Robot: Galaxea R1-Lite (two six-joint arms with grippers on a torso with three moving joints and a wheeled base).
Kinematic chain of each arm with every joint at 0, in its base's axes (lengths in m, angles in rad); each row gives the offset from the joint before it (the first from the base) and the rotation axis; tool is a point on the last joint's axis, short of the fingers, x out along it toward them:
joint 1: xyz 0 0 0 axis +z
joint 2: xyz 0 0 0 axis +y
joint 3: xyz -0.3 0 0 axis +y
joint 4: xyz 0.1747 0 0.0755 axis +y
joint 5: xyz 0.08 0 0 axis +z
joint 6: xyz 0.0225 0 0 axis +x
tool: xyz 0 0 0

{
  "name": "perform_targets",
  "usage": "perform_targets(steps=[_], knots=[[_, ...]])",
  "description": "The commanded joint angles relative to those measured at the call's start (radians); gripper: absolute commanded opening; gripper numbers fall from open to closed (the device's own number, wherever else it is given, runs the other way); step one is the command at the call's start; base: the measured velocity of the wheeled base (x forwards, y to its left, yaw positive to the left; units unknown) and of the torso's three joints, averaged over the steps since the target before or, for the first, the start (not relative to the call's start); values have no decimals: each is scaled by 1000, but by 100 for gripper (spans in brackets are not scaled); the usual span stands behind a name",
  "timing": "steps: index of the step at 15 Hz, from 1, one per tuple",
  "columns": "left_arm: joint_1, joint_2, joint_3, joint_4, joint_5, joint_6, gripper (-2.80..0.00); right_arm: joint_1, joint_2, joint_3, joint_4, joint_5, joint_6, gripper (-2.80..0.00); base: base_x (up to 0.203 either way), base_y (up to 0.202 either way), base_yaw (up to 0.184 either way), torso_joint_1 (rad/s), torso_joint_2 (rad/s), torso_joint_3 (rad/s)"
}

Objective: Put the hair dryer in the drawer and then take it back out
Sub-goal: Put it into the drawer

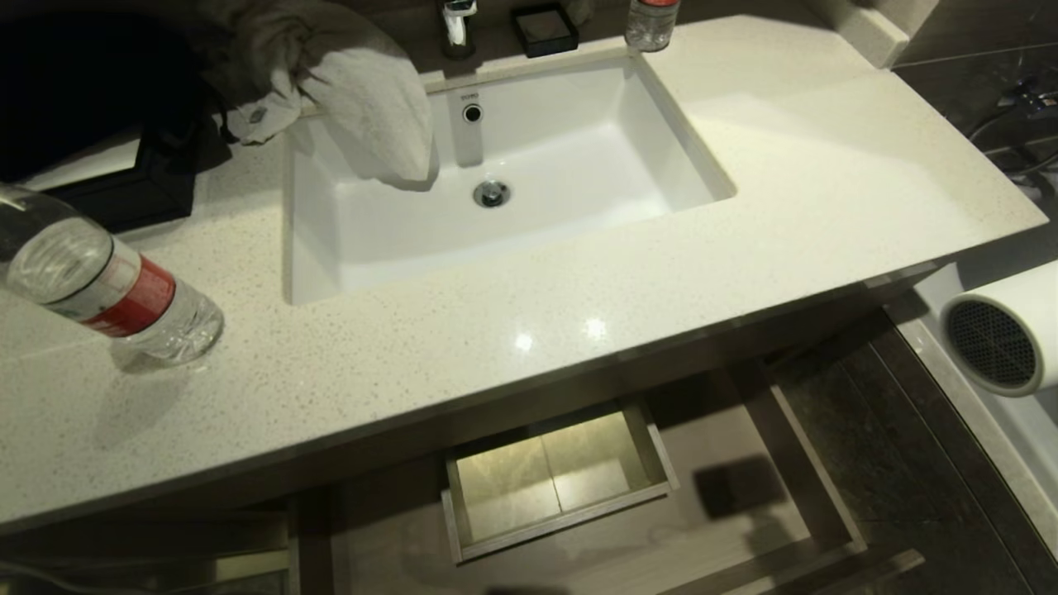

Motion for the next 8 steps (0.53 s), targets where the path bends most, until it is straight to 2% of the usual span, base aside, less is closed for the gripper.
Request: perform_targets(steps=[1,8], knots=[[0,0,0,1,0,0,0,0,-5,6,-27,1,-3,-280,0,0,0,-366,229,-126],[0,0,0,1,0,0,0,0,-28,22,-21,0,-2,-280,0,0,0,-341,176,-165]])
